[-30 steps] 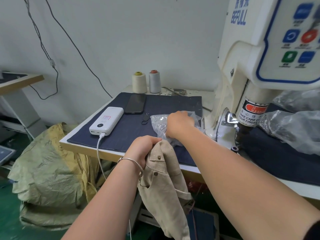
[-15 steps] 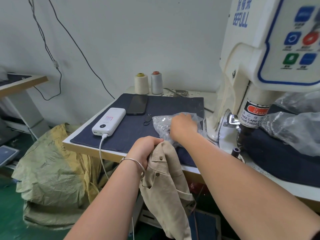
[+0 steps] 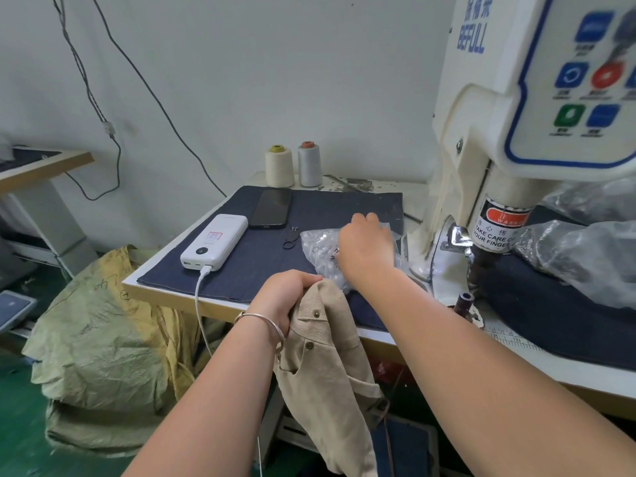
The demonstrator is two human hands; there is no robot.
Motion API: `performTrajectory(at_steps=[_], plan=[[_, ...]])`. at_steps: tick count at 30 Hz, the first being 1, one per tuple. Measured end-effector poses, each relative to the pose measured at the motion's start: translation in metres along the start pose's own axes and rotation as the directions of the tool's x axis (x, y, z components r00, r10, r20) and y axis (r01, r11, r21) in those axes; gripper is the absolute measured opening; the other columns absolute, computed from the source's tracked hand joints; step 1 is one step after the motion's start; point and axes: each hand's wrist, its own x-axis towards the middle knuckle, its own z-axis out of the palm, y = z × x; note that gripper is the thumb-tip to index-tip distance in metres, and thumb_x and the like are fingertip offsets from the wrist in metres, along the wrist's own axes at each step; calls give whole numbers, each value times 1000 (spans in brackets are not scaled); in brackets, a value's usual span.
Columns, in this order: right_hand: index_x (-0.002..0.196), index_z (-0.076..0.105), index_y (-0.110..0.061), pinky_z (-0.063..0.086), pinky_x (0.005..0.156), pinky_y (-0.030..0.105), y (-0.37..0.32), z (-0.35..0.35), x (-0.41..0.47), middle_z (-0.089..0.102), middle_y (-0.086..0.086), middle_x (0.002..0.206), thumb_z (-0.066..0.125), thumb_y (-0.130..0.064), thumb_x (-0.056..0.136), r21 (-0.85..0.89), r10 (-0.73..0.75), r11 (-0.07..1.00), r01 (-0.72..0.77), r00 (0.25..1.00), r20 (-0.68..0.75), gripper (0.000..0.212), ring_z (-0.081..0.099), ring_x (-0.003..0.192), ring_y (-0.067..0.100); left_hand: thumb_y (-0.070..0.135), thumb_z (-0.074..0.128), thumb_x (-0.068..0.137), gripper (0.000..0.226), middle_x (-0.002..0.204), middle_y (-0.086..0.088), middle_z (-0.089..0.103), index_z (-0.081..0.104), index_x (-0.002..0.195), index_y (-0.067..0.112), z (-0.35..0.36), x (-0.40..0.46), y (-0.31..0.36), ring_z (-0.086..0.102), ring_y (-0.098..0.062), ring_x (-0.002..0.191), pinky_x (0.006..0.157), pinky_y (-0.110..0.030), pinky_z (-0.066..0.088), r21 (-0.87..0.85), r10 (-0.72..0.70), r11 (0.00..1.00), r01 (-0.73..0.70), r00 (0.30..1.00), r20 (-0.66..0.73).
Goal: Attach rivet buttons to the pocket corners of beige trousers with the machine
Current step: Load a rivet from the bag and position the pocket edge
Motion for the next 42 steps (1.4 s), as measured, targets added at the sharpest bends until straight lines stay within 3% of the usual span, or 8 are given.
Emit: performTrajectory(at_steps=[6,9,13,16,18,23,33,42], plan=[[104,62,-13,32,77,31,4,-9,-2,54,6,115,59,-18,94,71,22,997,-20,999,-28,13,45,113,26,7,65,91,11,54,-7,61,68,82,3,0,0,-1,58,-21,48,60,-30,50,1,6,1000,-6,1000,-3],[96,62,-10,42,73,33,7,-21,-12,64,6,102,55,-13,95,457,183,879,-138,981,-56,7,56,98,25,7,64,92,10,55,-8,62,69,85,3,-1,1,-1,59,-21,49,60,-30,51,6,11,1000,-11,1000,1],[82,62,-8,52,67,28,-2,-46,-44,70,1,75,57,-9,95,940,306,165,-298,922,239,14,63,69,14,7,66,90,13,65,-11,66,72,98,0,-2,3,-2,63,-24,57,64,-32,55,19,30,999,-30,1000,3],[86,60,-2,51,54,17,-6,-65,-71,69,7,68,56,0,94,789,29,-450,-419,876,482,10,60,57,10,5,62,89,11,73,-15,67,72,87,0,-2,3,-2,65,-26,64,67,-36,59,40,26,999,-26,1000,3],[88,60,1,52,53,17,-2,-73,-87,69,11,68,58,3,92,650,-119,-600,-466,856,503,5,61,57,12,3,57,91,31,53,-9,60,66,61,4,-2,4,-2,59,-19,44,46,-24,51,59,47,997,-46,999,-12],[93,66,3,54,55,18,14,-85,-126,70,12,75,67,-1,84,594,-253,-604,-531,835,489,10,64,60,13,4,56,92,50,40,-5,53,60,42,7,-3,-1,-3,51,-15,30,33,-17,40,68,47,996,-48,999,14],[79,77,-1,48,51,17,71,-90,-182,63,9,73,70,-8,71,512,-314,-654,-557,816,486,13,58,60,11,17,72,84,23,67,-9,63,68,64,7,-3,3,-6,62,-23,60,72,-36,52,49,5,999,-4,1000,-27],[69,76,-9,51,51,20,182,-78,-202,69,10,74,80,-16,58,778,183,-500,-380,832,523,13,63,61,12,24,74,81,18,65,-7,60,63,75,11,-3,7,-4,58,-24,62,67,-38,51,66,-53,996,55,998,-29]])
